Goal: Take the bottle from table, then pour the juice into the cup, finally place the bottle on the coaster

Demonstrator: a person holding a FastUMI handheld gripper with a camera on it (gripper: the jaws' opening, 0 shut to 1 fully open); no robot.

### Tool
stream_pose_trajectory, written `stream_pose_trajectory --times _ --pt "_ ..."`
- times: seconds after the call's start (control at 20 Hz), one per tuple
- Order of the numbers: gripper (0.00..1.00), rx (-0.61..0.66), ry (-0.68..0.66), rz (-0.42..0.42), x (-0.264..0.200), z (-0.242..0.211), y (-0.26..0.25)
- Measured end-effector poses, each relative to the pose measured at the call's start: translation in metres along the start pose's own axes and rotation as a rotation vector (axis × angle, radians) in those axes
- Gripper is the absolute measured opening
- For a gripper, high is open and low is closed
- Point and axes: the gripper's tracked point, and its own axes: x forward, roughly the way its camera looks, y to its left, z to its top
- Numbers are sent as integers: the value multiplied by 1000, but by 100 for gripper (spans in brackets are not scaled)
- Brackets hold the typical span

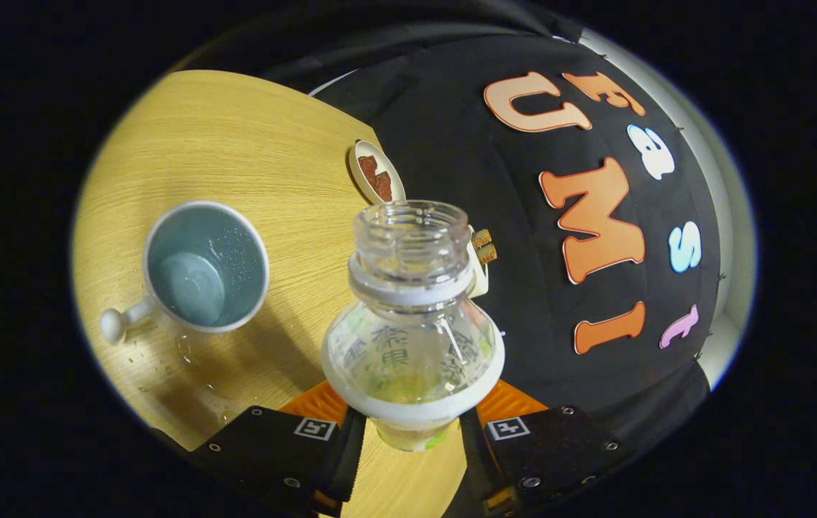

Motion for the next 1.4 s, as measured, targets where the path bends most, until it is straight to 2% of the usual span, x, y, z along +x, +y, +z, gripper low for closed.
stream_pose_trajectory --times 0.6,1.4 --pt "62 -258 -49 -87 8 17 -9" --pt "62 -445 -86 -149 4 22 -11"
